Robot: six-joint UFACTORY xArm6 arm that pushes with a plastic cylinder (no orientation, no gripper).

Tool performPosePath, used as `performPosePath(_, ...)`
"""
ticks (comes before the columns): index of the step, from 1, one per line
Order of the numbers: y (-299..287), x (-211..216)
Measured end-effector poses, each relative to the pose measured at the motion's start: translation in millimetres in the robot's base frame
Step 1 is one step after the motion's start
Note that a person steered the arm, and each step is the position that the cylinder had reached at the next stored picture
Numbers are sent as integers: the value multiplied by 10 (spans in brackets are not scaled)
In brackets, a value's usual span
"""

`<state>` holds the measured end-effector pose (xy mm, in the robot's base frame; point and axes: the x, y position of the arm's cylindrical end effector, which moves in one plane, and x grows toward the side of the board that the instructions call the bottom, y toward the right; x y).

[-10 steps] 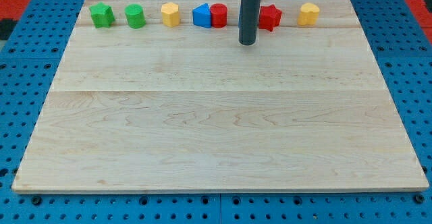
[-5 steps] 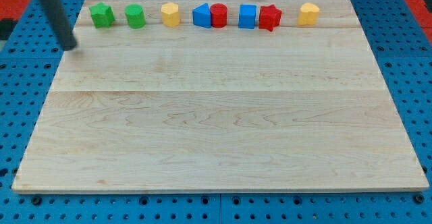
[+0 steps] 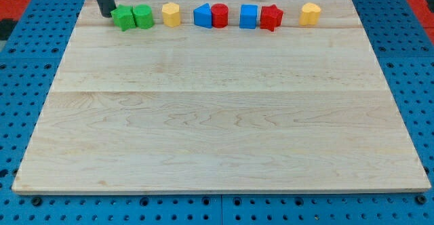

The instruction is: Push the green blocks to the bottom of the yellow hexagon and blue triangle

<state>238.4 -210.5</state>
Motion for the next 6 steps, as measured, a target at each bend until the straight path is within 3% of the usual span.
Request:
performPosePath(2, 496, 97)
performPosePath(3, 256, 182)
performPosePath(5, 1025, 234)
performPosePath(6, 1087, 242)
